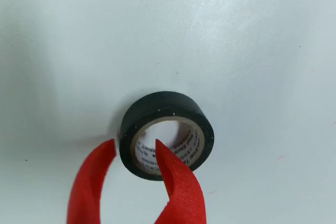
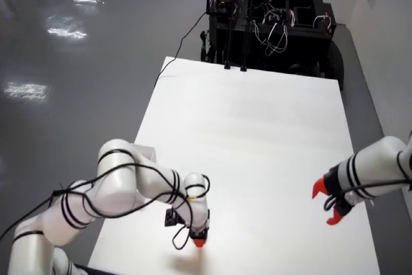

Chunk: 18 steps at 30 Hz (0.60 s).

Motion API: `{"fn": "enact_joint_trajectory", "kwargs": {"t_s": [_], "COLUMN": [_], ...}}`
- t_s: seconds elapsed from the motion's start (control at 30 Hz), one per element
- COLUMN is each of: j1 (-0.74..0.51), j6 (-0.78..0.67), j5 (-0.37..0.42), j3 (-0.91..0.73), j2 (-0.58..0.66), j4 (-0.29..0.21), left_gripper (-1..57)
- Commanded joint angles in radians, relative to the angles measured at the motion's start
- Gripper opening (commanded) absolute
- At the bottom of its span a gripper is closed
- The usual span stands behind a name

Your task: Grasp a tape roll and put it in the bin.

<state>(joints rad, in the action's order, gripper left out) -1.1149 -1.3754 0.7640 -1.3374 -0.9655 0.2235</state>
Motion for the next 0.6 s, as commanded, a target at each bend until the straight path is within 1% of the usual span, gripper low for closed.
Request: {"fn": "enact_joint_trajectory", "kwargs": {"t_s": [0.03, 0.2, 0.3, 0.37, 0.4, 0.43, 0.6], "j1": [0.006, 0.009, 0.009, 0.009, 0.009, 0.009, 0.004], "j6": [-0.001, -0.001, -0.001, -0.001, -0.001, 0.001, 0.006], "j5": [-0.014, -0.014, -0.014, -0.012, -0.012, -0.014, 0.003], "j3": [0.02, 0.02, 0.02, 0.02, 0.02, 0.02, 0.027], "j2": [-0.035, -0.035, -0.035, -0.036, -0.036, -0.036, -0.036], "j4": [0.002, 0.002, 0.002, 0.002, 0.001, -0.001, -0.007], "left_gripper": [13.1, 12.7, 11.4, 6.6, 2.1, -0.5, -0.6]}}
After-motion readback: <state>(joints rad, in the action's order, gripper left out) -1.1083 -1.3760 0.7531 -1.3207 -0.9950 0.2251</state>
